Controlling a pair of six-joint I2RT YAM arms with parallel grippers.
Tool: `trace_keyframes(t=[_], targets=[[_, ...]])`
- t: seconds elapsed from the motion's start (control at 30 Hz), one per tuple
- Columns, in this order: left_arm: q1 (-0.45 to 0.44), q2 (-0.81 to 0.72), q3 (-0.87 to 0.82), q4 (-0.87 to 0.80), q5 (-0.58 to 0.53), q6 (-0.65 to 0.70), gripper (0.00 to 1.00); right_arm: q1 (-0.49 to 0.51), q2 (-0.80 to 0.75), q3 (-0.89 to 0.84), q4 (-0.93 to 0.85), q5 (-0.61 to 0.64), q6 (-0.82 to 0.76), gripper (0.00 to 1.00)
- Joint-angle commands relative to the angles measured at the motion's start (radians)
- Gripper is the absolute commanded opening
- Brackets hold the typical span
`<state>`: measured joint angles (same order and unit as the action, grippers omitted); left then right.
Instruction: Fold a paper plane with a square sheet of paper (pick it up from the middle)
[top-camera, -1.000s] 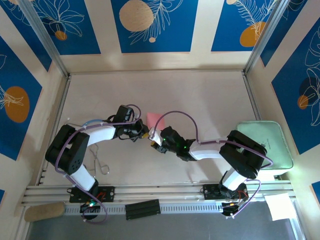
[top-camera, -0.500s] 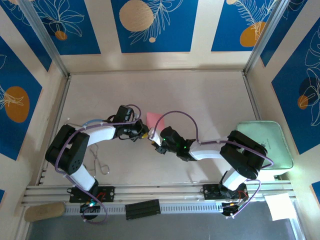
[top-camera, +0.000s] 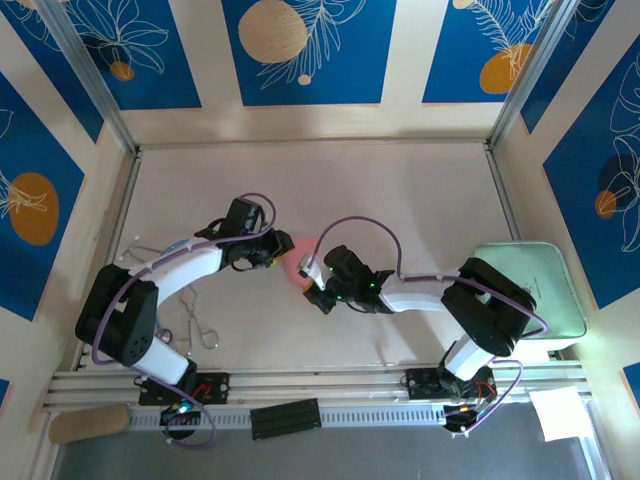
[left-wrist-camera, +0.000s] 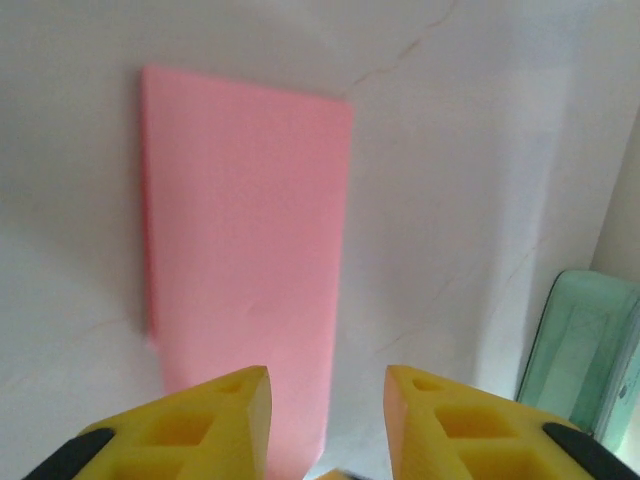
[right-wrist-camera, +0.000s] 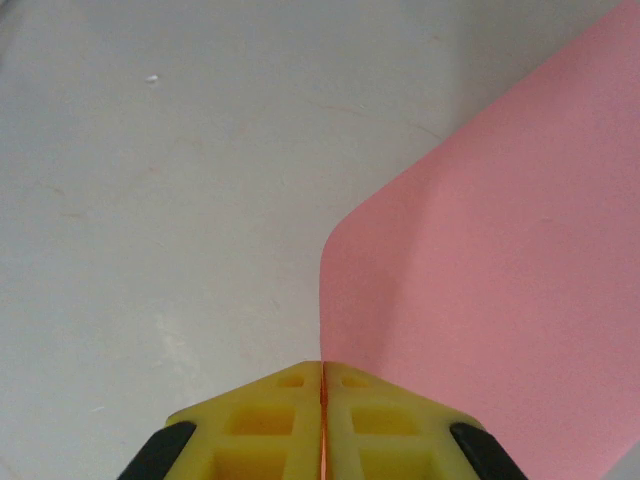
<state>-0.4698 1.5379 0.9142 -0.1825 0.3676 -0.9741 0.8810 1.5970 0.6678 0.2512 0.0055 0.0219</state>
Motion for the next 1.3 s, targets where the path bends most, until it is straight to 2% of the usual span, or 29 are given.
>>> trace_keyframes(t=[0.0, 0.27, 0.8, 0.9, 1.27], targets=[[-0.01, 0.082, 0.052, -0.027, 0.026, 0.058, 0.31, -0.01, 0.024, 0.029, -0.02, -0.119, 0.087, 0.09], [-0.016, 0.248, 0.13, -0.042, 0.029, 0.104, 0.19, -0.043, 0.052, 0.027, -0.001, -0.211, 0.198, 0.08], [-0.029, 0.373, 0.201, -0.104, 0.013, 0.162, 0.14, -0.118, 0.069, 0.049, -0.026, -0.288, 0.276, 0.06], [-0.032, 0.389, 0.212, -0.128, 0.005, 0.176, 0.13, -0.129, 0.064, 0.05, -0.026, -0.275, 0.299, 0.05], [-0.041, 0.419, 0.229, -0.159, -0.002, 0.199, 0.09, -0.135, 0.07, 0.086, -0.107, -0.095, 0.351, 0.04]])
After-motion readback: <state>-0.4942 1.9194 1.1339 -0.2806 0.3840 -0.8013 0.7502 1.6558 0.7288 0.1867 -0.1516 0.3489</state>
